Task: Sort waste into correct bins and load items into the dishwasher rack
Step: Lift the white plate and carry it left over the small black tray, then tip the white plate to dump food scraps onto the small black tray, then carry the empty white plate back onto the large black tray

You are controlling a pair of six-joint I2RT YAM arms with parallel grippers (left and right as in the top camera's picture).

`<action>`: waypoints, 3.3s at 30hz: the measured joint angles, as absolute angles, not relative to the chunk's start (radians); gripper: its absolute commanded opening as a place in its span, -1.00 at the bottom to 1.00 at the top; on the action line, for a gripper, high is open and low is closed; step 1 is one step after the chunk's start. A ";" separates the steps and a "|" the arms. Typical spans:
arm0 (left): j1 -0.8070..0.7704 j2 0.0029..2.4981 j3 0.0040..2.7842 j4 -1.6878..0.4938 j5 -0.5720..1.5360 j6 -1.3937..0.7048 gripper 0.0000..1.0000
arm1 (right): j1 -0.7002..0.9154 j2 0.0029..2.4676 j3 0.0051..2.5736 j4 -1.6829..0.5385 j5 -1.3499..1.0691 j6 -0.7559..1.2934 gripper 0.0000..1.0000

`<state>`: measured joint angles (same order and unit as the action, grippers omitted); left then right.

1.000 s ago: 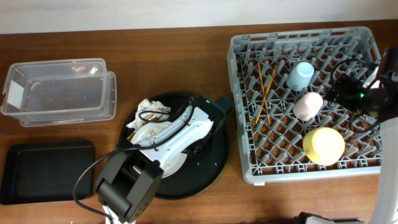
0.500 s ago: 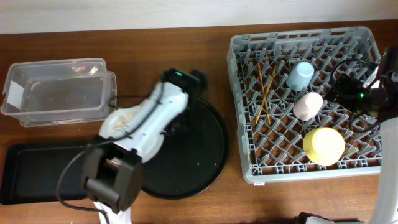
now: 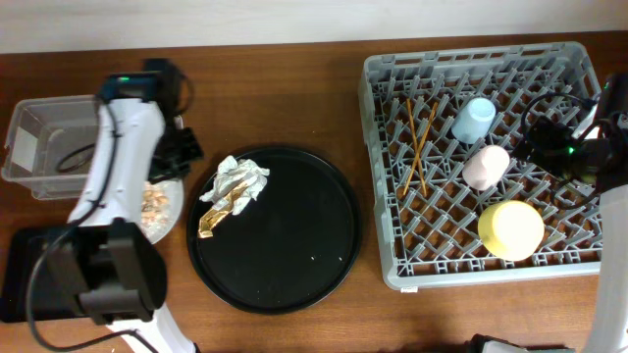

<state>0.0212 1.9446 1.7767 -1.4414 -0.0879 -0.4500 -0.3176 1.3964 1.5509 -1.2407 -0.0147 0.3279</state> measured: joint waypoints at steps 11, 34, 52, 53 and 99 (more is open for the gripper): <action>0.344 1.939 1.777 -1.413 0.122 -0.367 -0.99 | -0.318 1.396 1.551 -1.241 -0.015 0.328 0.97; 0.839 1.939 1.777 -1.485 0.702 -0.214 -0.99 | -0.318 1.396 1.551 -1.241 -0.015 0.328 0.97; 1.048 1.938 1.779 -1.663 1.037 0.066 -0.99 | -0.318 1.396 1.551 -1.241 -0.015 0.328 0.97; 1.055 1.937 1.779 -1.655 1.048 0.076 -0.99 | -0.318 1.396 1.551 -1.241 -0.015 0.328 0.97; -0.301 1.559 1.372 -1.135 0.707 -0.250 -0.99 | -0.318 1.397 1.551 -1.241 -0.015 0.328 0.97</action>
